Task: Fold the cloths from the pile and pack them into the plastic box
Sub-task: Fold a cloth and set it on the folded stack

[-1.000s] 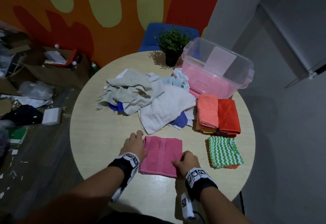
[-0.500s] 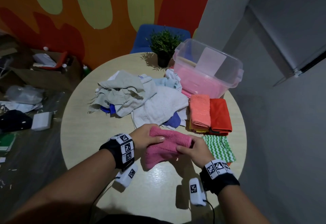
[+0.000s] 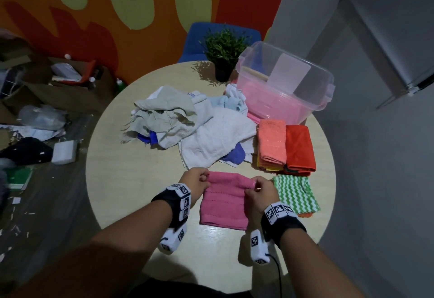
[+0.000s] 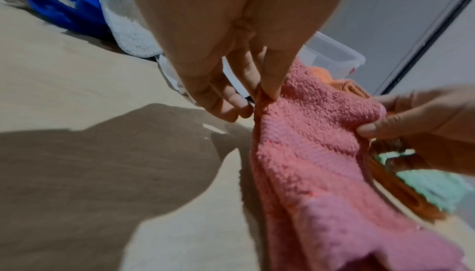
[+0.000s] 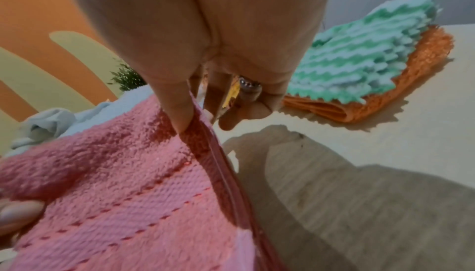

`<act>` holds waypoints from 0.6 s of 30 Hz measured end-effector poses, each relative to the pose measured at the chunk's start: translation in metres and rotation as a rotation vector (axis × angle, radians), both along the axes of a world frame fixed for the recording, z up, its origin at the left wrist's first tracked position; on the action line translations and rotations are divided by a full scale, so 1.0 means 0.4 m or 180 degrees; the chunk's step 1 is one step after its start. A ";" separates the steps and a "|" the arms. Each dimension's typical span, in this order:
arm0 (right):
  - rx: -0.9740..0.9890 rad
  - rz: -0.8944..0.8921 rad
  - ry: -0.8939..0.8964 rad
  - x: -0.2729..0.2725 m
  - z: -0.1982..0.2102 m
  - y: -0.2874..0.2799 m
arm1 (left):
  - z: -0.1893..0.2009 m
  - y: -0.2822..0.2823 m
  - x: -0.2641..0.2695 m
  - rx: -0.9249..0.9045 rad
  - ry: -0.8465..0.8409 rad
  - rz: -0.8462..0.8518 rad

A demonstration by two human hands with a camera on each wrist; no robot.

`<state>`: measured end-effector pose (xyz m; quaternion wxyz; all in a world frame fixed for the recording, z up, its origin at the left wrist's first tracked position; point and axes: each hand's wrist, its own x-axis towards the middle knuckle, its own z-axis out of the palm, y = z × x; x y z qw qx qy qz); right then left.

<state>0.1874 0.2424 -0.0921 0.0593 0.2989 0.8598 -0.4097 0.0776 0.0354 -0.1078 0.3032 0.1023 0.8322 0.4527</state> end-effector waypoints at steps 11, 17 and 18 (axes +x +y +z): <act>0.0377 0.1126 0.0219 0.104 -0.036 -0.004 | 0.006 -0.086 0.036 -0.0136 0.0534 -0.1178; 0.1042 0.1640 -0.0546 0.125 -0.022 -0.034 | -0.002 -0.062 0.039 -0.0776 0.0614 -0.1736; 0.1123 0.1632 -0.0617 0.122 -0.010 -0.040 | 0.001 -0.058 0.043 -0.0841 0.0688 -0.1740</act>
